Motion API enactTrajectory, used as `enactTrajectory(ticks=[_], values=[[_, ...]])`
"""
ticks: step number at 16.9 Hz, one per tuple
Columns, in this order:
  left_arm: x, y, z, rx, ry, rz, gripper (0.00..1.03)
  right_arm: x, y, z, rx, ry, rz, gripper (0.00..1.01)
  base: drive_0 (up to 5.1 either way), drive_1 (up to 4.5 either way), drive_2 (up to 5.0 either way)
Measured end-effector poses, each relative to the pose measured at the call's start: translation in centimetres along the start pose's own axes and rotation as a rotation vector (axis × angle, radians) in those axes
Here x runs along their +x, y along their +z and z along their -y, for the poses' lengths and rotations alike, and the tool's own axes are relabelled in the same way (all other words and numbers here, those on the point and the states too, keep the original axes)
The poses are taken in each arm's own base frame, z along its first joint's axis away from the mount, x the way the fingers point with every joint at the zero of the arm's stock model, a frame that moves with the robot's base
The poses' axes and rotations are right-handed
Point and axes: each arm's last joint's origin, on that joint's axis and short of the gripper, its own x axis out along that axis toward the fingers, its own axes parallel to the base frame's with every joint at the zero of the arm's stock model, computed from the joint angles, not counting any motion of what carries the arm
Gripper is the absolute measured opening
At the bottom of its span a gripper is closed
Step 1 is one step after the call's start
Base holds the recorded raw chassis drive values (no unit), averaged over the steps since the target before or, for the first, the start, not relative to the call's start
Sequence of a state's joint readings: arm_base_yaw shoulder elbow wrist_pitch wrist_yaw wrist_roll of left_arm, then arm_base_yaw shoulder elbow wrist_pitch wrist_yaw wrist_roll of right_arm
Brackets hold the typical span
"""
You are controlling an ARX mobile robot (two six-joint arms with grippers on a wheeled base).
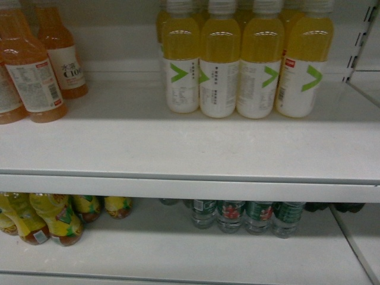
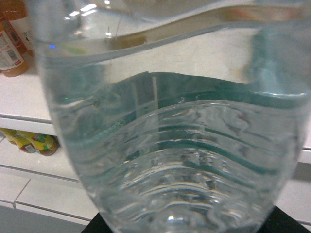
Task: Move water from second to third shelf
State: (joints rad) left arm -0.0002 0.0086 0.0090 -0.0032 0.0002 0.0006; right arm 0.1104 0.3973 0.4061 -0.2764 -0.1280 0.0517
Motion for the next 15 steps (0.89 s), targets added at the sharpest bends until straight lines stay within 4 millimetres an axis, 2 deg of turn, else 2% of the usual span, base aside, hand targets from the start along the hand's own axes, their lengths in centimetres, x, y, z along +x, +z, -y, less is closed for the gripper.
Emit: enactTrajectory(ticks=[15], values=[[0.0, 0.01, -0.01, 0.0, 0.002, 0.001, 0.98, 0.01, -0.02, -0.01, 0.0, 0.004, -0.002, 0.39, -5.0, 2.44, 2.4]])
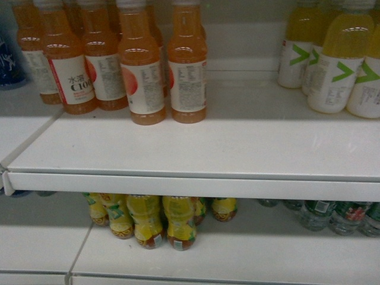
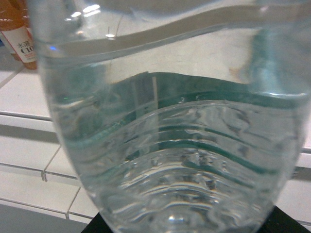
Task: Move water from second to third shelf
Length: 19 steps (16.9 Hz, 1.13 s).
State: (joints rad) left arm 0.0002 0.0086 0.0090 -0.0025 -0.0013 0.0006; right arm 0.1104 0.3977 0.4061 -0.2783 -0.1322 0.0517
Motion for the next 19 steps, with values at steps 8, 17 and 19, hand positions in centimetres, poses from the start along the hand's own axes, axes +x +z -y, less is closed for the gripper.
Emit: enactTrajectory(ticks=[8, 17, 19], values=[[0.0, -0.01, 0.0, 0.0, -0.002, -0.002, 0.98, -0.01, 0.03, -0.01, -0.001, 0.001, 0.003, 0.39, -5.0, 2.49, 2.5], [0.0, -0.01, 0.0, 0.0, -0.001, -0.002, 0.98, -0.01, 0.0, 0.0, 0.0, 0.0, 0.0, 0.39, -5.0, 2.45, 2.4], [0.0, 0.0, 0.01, 0.0, -0.002, 0.0, 0.98, 0.0, 0.01, 0.0, 0.0, 0.0, 0.002, 0.39, -5.0, 2.47, 2.5]])
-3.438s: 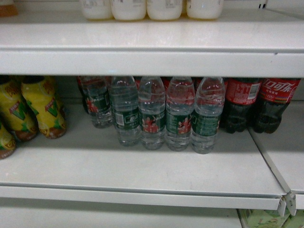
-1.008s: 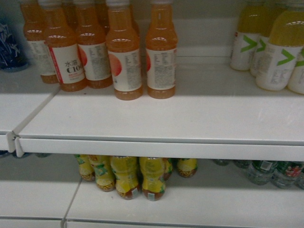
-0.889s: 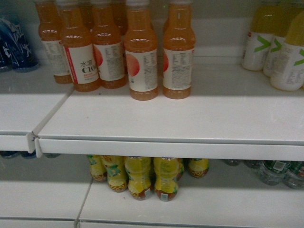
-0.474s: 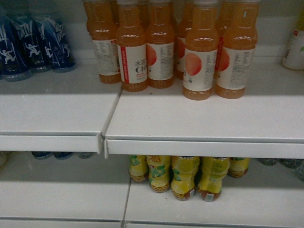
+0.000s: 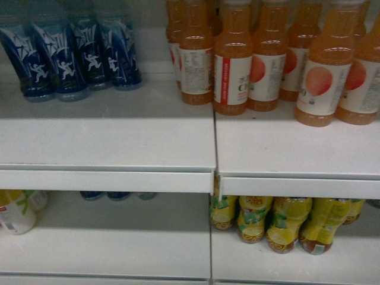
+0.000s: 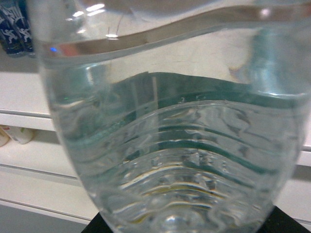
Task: Move water from second to third shelf
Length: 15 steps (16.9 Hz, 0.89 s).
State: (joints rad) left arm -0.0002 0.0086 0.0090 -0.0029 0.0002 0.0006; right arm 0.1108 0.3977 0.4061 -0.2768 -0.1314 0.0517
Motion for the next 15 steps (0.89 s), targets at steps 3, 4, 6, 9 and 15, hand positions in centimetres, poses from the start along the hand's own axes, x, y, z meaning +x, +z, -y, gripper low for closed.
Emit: enactTrajectory(ticks=[3, 4, 6, 9, 15], values=[[0.0, -0.01, 0.0, 0.0, 0.0, -0.001, 0.98, 0.0, -0.01, -0.01, 0.0, 0.001, -0.001, 0.39, -5.1, 2.31, 2.3], [0.0, 0.0, 0.0, 0.0, 0.001, 0.0, 0.98, -0.01, 0.0, 0.0, 0.0, 0.001, 0.0, 0.39, -5.2, 2.29, 2.3], [0.0, 0.02, 0.0, 0.0, 0.0, 0.002, 0.98, 0.0, -0.02, 0.0, 0.0, 0.0, -0.001, 0.39, -5.2, 2.29, 2.3], [0.0, 0.0, 0.0, 0.0, 0.0, 0.0, 0.98, 0.02, -0.03, 0.0, 0.0, 0.001, -0.002, 0.39, -5.2, 2.29, 2.3], [0.0, 0.0, 0.0, 0.0, 0.001, 0.0, 0.98, -0.01, -0.03, 0.0, 0.0, 0.0, -0.002, 0.39, -5.2, 2.29, 2.3]])
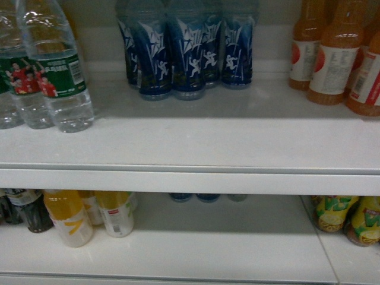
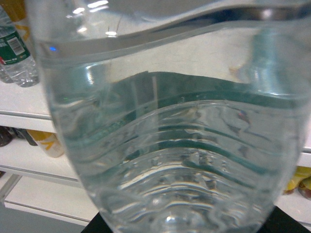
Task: Move water from second to third shelf
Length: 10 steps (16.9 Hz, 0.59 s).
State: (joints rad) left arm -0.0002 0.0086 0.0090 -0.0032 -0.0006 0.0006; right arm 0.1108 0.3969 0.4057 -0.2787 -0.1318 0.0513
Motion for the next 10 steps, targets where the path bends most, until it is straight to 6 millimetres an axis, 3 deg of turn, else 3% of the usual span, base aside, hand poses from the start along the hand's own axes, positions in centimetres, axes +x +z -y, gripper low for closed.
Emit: enactTrajectory(ticks=[10], values=[[0.0, 0.0, 0.0, 0.0, 0.0, 0.0, 0.98, 0.01, 0.01, 0.0, 0.0, 0.001, 0.001, 0.39, -5.2, 2.29, 2.3]])
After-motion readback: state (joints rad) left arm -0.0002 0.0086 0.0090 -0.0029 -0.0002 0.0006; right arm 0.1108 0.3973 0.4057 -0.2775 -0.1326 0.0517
